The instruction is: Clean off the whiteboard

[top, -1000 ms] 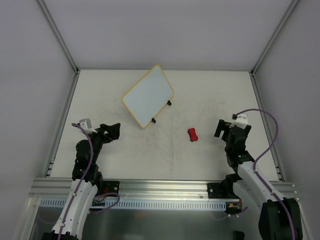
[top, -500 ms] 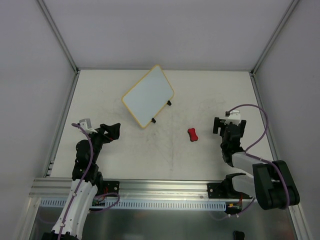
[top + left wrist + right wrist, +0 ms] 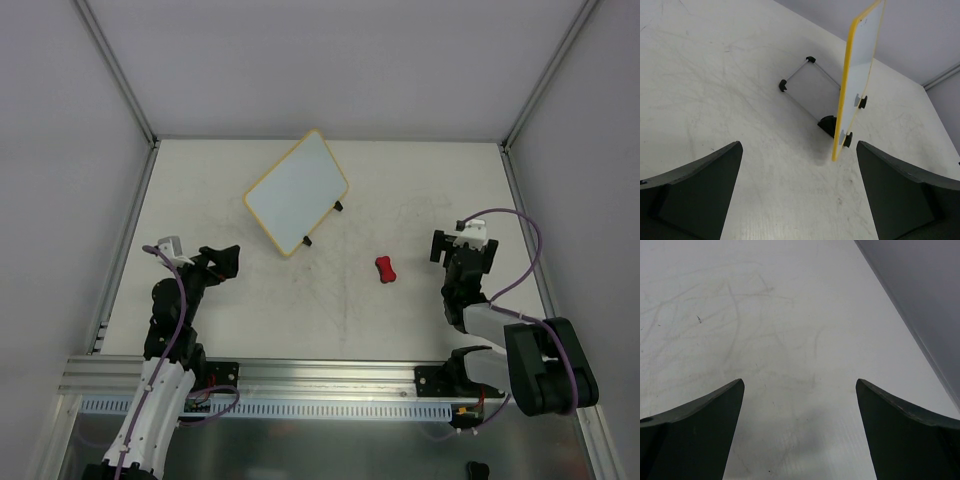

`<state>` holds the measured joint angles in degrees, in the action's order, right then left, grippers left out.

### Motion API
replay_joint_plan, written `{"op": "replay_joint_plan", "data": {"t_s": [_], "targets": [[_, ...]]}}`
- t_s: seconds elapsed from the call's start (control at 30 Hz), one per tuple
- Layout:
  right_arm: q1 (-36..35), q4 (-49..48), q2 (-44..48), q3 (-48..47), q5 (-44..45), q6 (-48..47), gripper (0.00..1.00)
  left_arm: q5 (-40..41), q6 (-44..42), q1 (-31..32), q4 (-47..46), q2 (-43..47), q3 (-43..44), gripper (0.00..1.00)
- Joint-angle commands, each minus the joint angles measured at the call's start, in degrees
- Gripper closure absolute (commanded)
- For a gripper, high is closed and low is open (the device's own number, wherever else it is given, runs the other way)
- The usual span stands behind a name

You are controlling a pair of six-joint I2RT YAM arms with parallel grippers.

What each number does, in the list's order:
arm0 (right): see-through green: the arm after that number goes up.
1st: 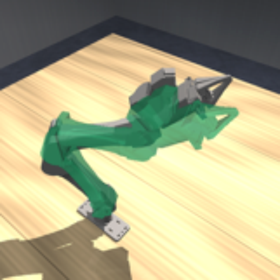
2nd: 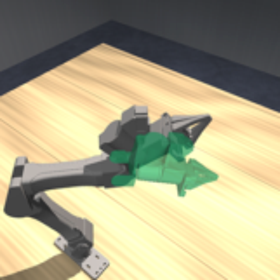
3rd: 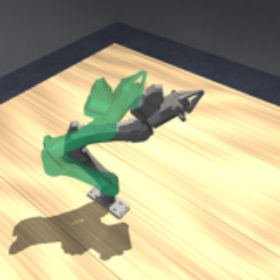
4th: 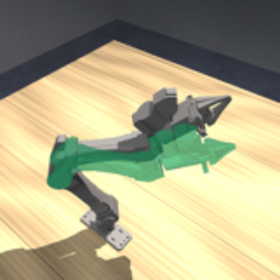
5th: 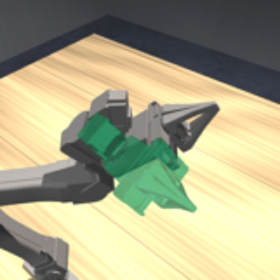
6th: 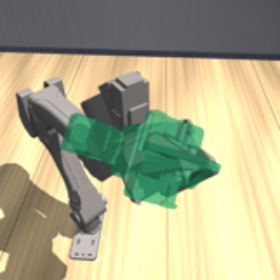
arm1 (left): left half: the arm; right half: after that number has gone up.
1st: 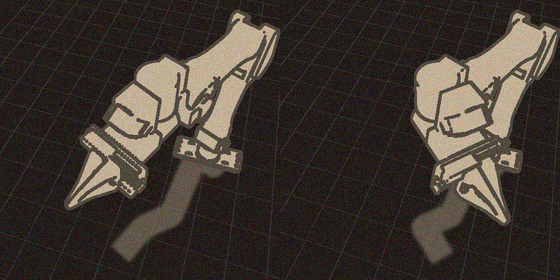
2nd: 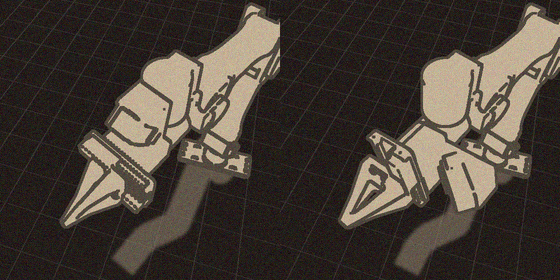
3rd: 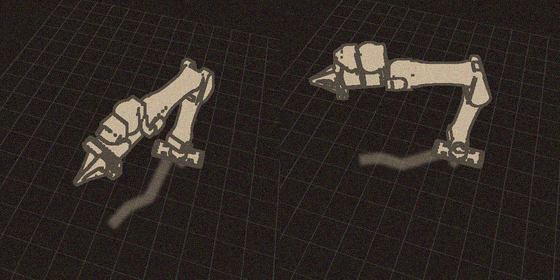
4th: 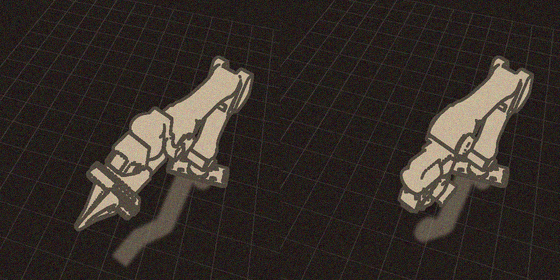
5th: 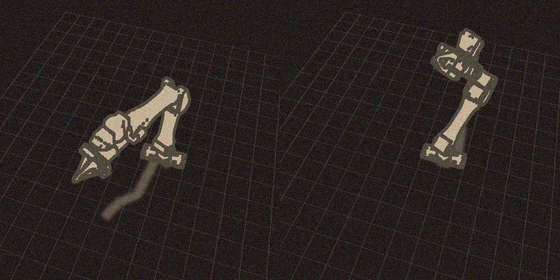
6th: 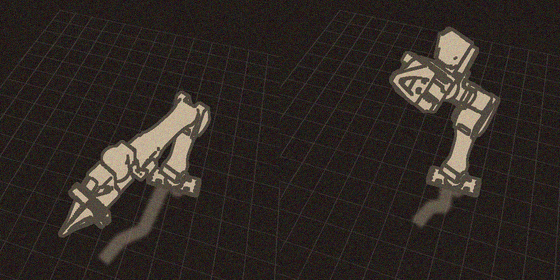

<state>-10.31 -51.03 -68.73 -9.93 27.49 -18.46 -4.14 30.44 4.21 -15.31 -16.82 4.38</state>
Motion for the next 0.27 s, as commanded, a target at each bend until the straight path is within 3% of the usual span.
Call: {"op": "replay_joint_plan", "data": {"t_s": [0.0, 0.23], "targets": [[0.20, -5.49, 0.00, -0.53, 2.57, 0.53, 0.01, 1.77, 0.59, 0.63, -0.42, -0.23, 2.65, 0.01], [0.29, -5.66, 0.00, -0.44, 2.57, 0.53, 0.01, -1.65, -0.37, 0.63, -1.21, -3.13, 4.14, 0.01]]}}
